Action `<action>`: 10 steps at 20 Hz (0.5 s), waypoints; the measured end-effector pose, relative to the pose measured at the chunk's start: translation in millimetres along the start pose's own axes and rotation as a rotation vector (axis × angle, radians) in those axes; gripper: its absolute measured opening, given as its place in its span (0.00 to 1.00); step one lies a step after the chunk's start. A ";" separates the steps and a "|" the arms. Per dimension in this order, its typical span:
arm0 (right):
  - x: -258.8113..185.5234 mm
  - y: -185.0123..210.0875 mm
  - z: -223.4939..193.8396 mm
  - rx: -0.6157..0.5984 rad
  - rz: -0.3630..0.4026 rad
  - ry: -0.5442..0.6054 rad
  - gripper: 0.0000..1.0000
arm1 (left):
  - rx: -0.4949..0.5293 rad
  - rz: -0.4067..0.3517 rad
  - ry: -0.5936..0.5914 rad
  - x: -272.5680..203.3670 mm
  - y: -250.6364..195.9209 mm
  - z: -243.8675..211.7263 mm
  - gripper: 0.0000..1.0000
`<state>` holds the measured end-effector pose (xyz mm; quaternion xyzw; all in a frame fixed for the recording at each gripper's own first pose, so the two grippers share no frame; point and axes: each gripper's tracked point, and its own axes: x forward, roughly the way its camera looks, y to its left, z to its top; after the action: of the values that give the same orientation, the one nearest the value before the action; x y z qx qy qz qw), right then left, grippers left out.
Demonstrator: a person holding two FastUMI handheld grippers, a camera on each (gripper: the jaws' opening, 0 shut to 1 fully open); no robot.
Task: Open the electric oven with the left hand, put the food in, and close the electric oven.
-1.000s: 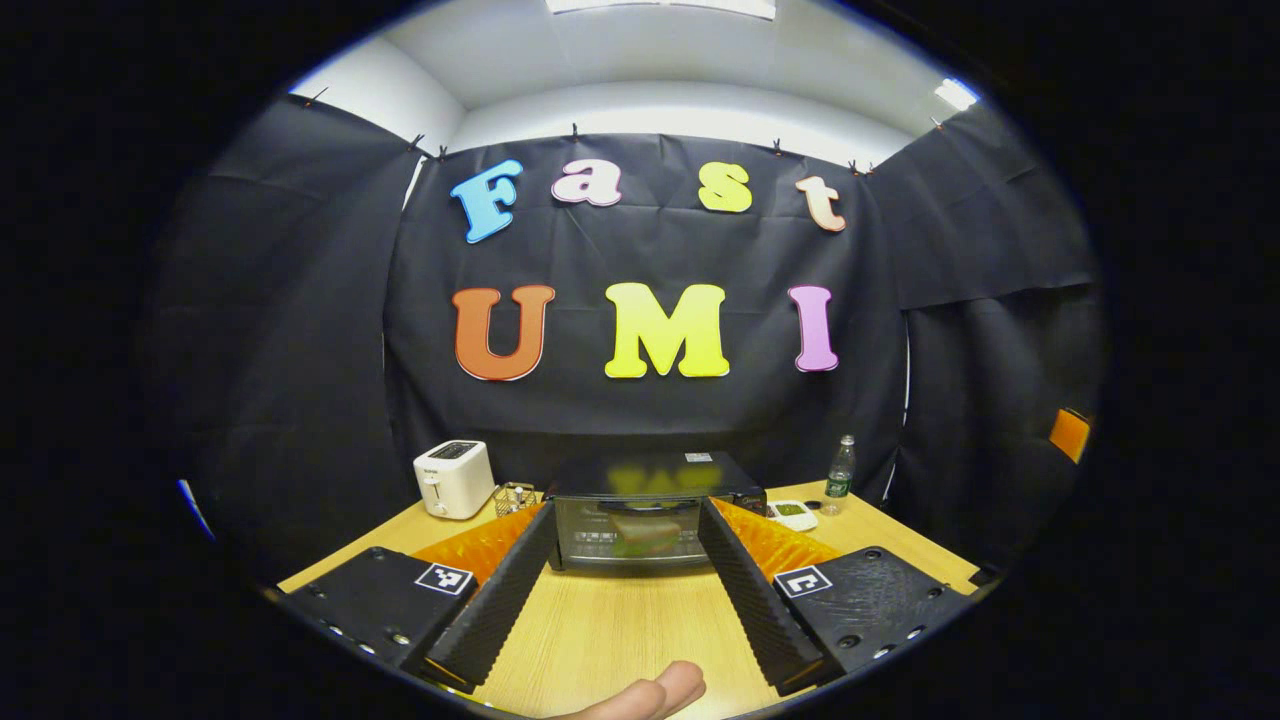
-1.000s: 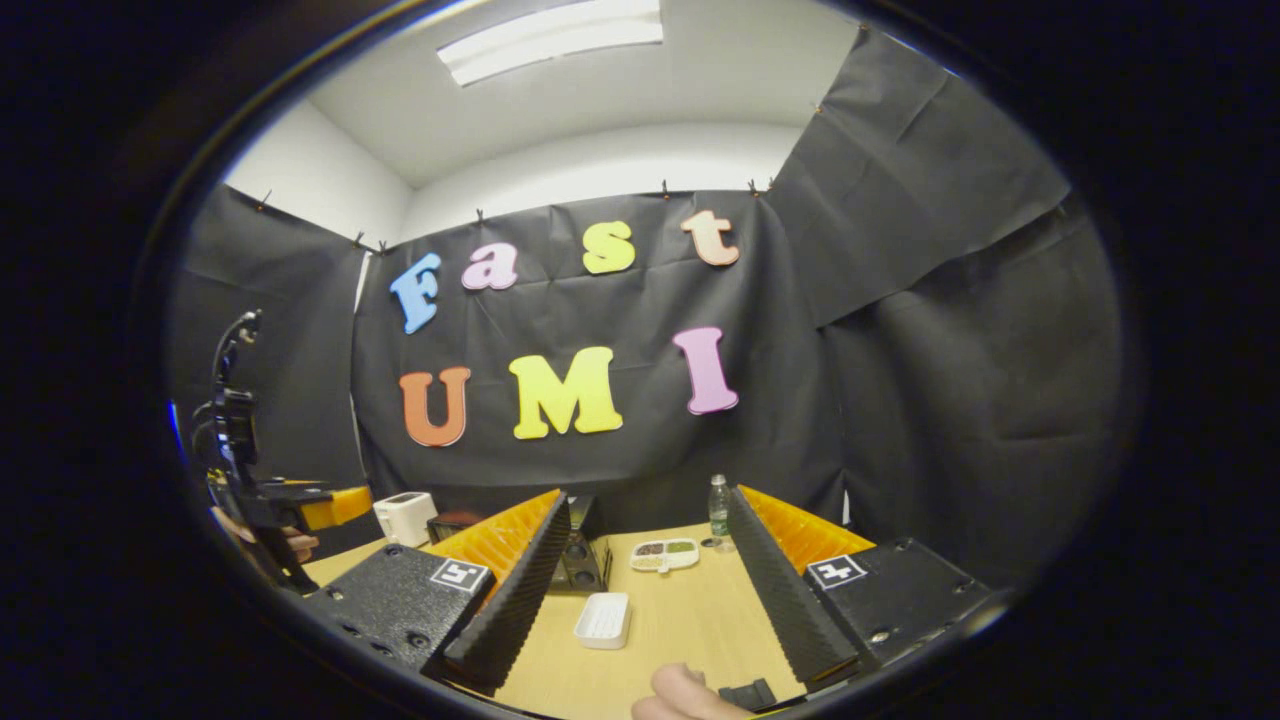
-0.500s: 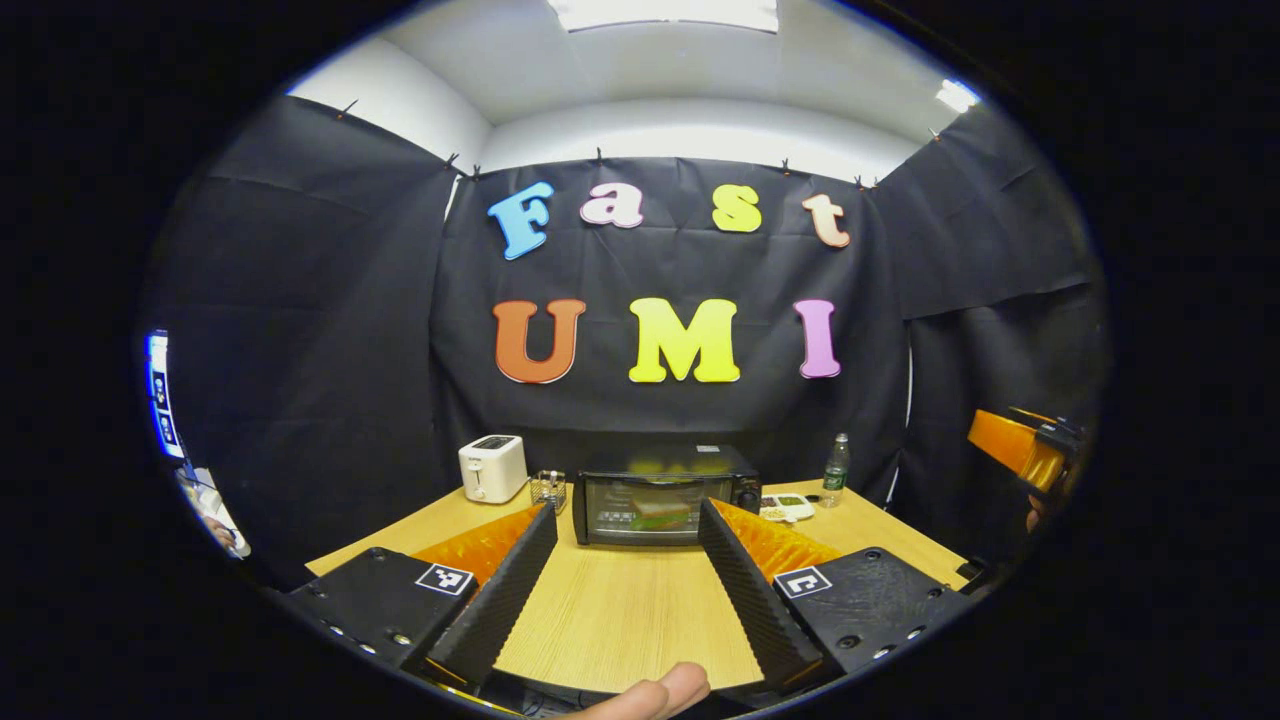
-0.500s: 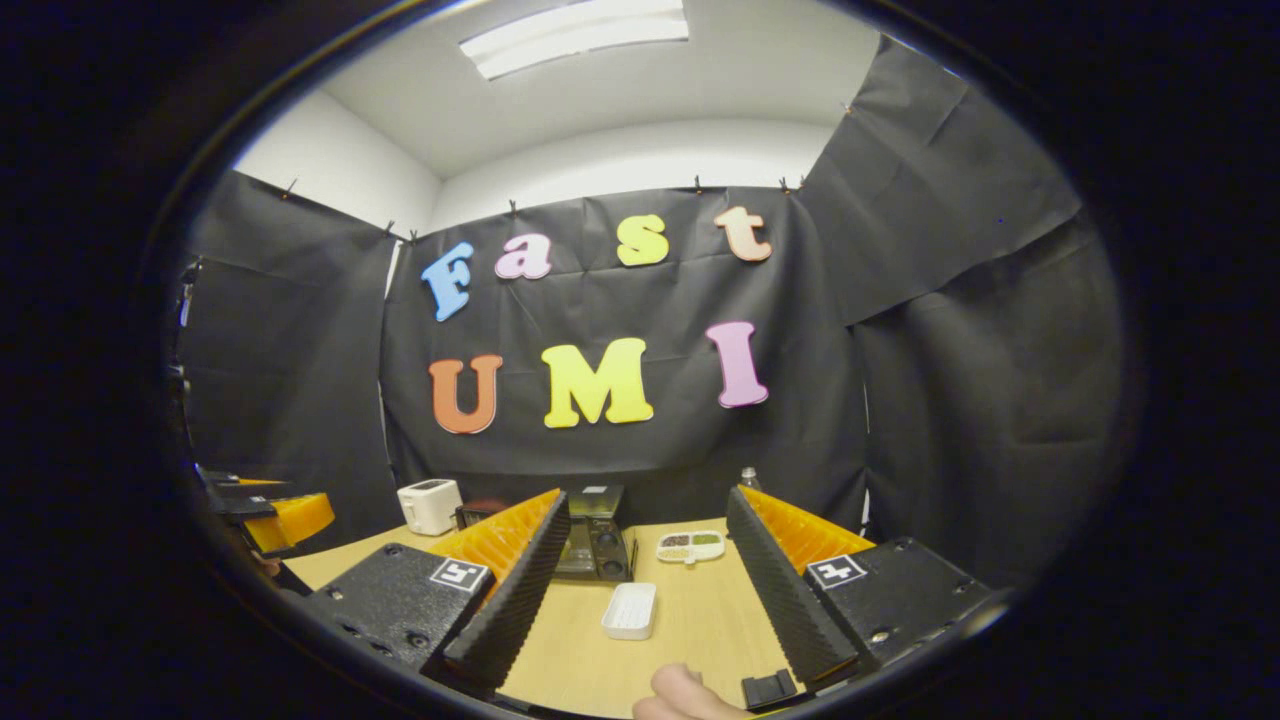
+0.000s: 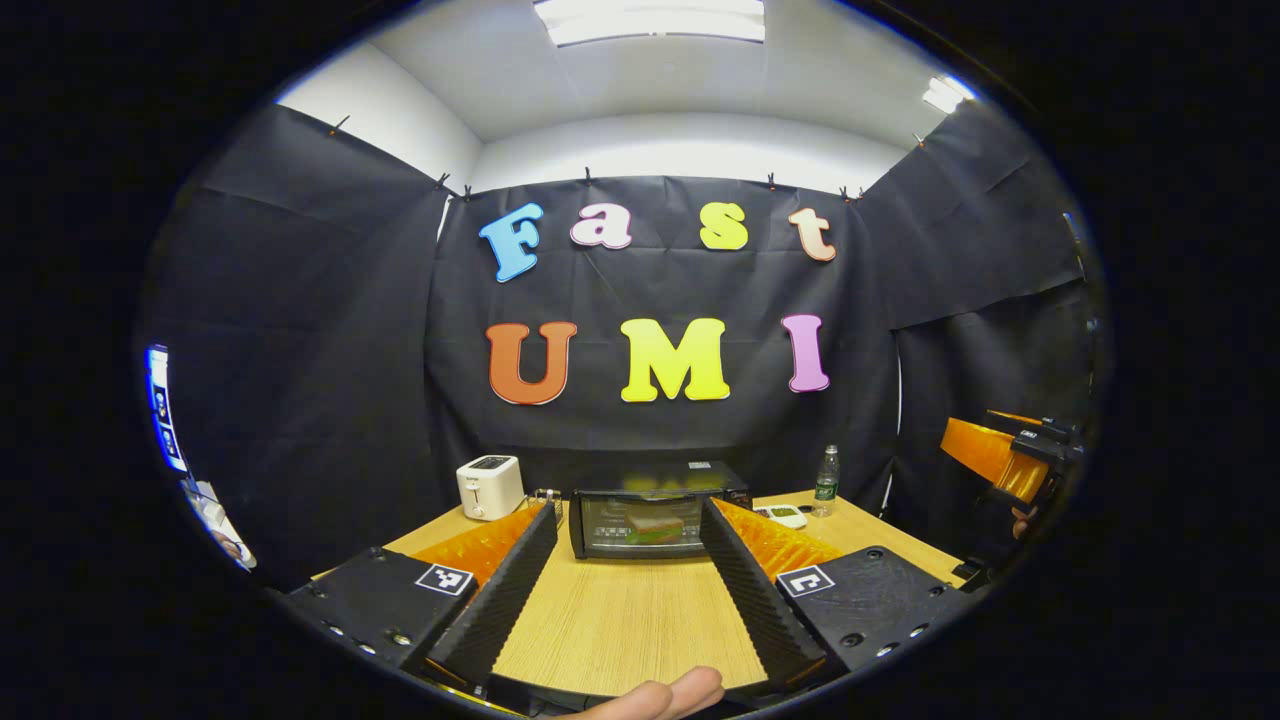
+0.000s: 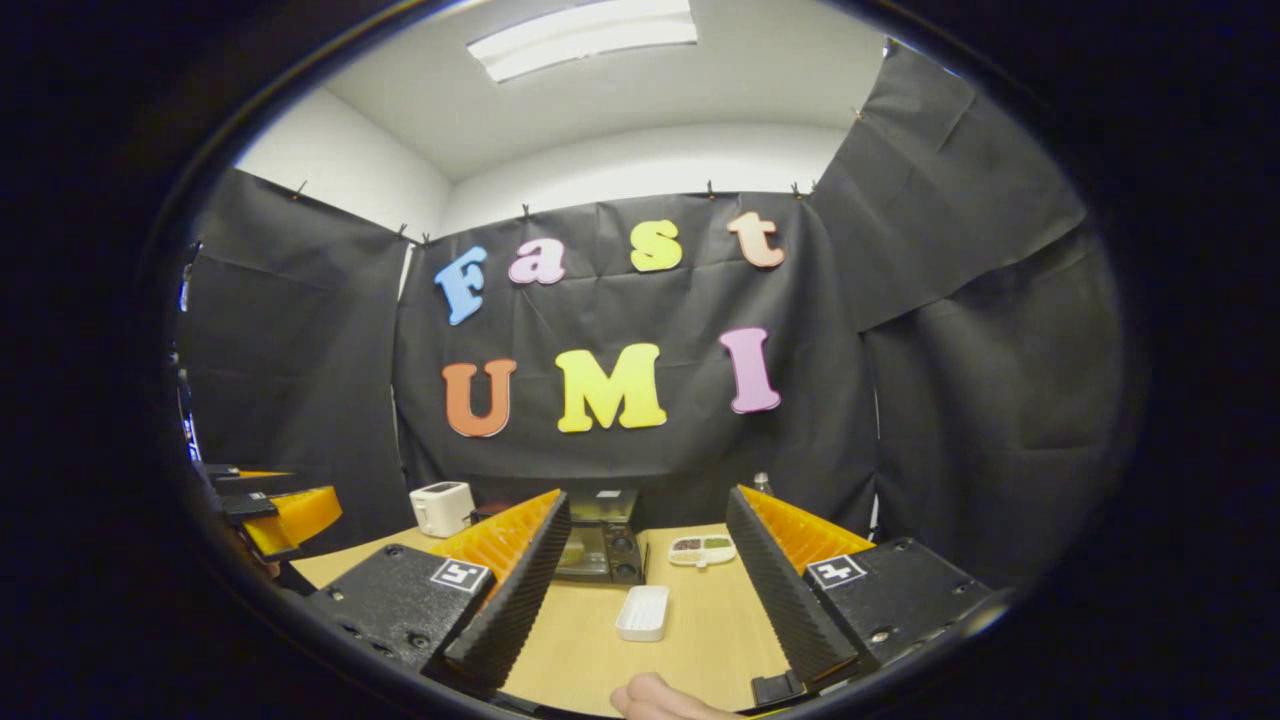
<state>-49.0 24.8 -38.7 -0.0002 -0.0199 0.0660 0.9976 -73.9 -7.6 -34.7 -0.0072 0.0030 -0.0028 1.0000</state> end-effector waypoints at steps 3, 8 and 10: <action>-4.7 7.3 2.8 -0.007 0.015 -0.004 0.95 | -0.016 0.002 0.002 -3.8 1.5 2.4 0.94; -9.7 16.3 5.3 -0.026 0.030 -0.003 0.95 | 0.021 0.018 -0.031 -7.4 2.8 8.2 0.94; -11.8 16.4 9.1 -0.035 0.027 -0.008 0.95 | 0.016 0.013 -0.022 -7.7 -0.2 5.9 0.94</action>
<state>-63.2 39.5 -30.1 -0.0177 -0.0250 0.0793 0.9964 -81.6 -7.7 -28.7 0.0009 -0.0079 0.0039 1.0000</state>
